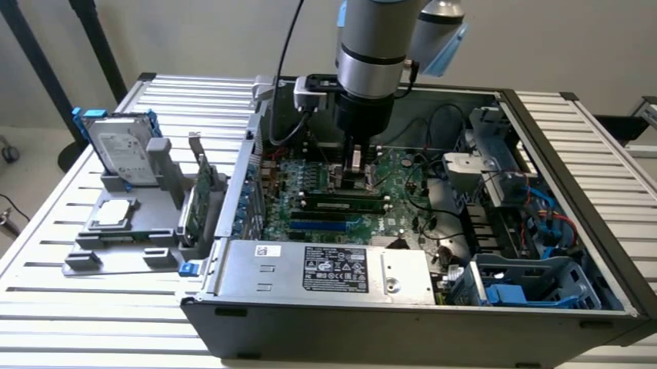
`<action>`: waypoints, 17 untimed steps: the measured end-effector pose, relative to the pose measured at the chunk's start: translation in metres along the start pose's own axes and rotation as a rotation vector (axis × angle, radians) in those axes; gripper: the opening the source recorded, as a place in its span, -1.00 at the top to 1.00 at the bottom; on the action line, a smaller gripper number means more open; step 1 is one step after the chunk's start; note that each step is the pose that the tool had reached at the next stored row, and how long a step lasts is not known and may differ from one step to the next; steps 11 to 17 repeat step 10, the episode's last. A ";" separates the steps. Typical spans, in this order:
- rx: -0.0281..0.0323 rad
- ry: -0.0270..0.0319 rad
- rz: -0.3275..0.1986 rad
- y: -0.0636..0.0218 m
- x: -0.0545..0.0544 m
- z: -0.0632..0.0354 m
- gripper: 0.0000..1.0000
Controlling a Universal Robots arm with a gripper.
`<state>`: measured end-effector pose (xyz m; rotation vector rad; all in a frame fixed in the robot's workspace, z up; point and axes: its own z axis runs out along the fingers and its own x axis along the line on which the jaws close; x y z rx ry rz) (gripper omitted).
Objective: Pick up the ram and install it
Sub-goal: 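Press down the ram until it locks into place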
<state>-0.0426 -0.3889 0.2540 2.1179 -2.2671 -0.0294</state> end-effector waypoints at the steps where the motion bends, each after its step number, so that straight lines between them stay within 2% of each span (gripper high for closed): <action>1: 0.0000 -0.0001 0.000 0.0000 0.000 0.0000 0.79; 17: 0.0000 0.0001 0.000 0.0000 0.000 0.0000 0.79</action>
